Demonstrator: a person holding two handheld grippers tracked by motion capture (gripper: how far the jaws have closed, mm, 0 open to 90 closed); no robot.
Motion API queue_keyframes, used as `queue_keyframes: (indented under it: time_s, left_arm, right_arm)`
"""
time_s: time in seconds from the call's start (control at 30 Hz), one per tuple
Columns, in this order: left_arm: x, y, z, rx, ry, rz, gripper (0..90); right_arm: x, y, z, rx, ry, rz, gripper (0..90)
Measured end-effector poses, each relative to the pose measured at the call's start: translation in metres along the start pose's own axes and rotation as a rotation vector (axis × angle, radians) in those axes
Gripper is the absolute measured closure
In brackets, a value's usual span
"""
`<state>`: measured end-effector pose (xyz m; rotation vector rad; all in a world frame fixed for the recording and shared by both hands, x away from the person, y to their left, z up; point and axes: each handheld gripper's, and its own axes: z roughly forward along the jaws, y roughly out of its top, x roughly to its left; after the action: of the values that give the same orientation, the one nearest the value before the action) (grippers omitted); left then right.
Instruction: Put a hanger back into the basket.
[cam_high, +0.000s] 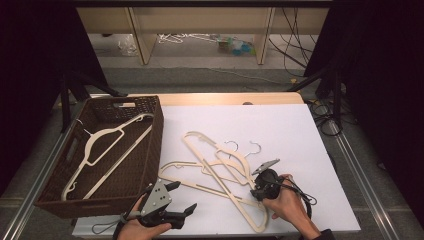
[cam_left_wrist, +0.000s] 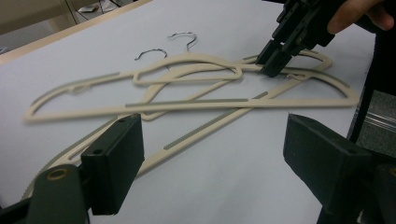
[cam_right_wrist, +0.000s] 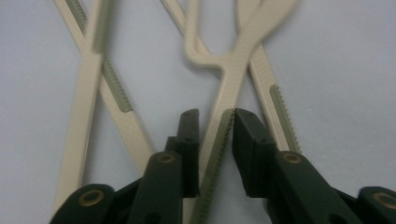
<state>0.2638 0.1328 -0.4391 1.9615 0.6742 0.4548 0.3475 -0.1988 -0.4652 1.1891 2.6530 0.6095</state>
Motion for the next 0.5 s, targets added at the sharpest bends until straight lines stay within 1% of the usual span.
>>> queue_keyframes:
  time_s: [0.07, 0.1, 0.13, 0.17, 0.23, 0.27, 0.33, 0.4, 0.47, 0.5]
  left_arm:
    - [0.0, 0.001, 0.0, -0.003, -0.004, 0.001, 20.4]
    - [0.001, 0.001, 0.0, -0.004, -0.004, -0.001, 20.5]
    - [0.001, 0.0, 0.001, -0.006, -0.004, 0.002, 20.6]
    - [0.001, 0.0, 0.001, -0.006, -0.006, 0.005, 20.6]
    - [0.001, 0.0, 0.001, -0.003, -0.009, -0.004, 20.6]
    - [0.001, 0.0, 0.001, -0.005, -0.006, -0.004, 20.7]
    - [0.002, 0.0, 0.001, -0.002, -0.001, -0.005, 20.7]
    - [0.002, -0.001, 0.001, 0.0, -0.002, -0.008, 20.7]
    - [0.003, 0.0, 0.002, -0.008, -0.009, 0.003, 20.8]
    - [0.003, -0.001, 0.002, -0.002, -0.002, -0.007, 20.8]
  right_arm:
    - [-0.002, 0.0, -0.001, 0.001, 0.009, -0.006, 78.7]
    - [-0.003, -0.001, -0.001, -0.001, 0.02, -0.013, 79.0]
    - [-0.004, -0.001, -0.002, 0.005, 0.029, -0.034, 79.1]
    - [-0.005, -0.001, -0.003, 0.011, 0.037, -0.043, 79.2]
    - [-0.005, -0.001, -0.005, 0.027, 0.051, -0.063, 79.2]
    - [-0.007, -0.002, -0.005, 0.026, 0.055, -0.08, 79.2]
    - [-0.009, -0.003, -0.009, 0.041, 0.067, -0.12, 79.2]
    - [-0.012, -0.004, -0.013, 0.042, 0.078, -0.146, 79.2]
    - [-0.013, -0.005, -0.018, 0.053, 0.076, -0.173, 79.2]
    - [-0.013, -0.006, -0.019, 0.055, 0.08, -0.188, 79.2]
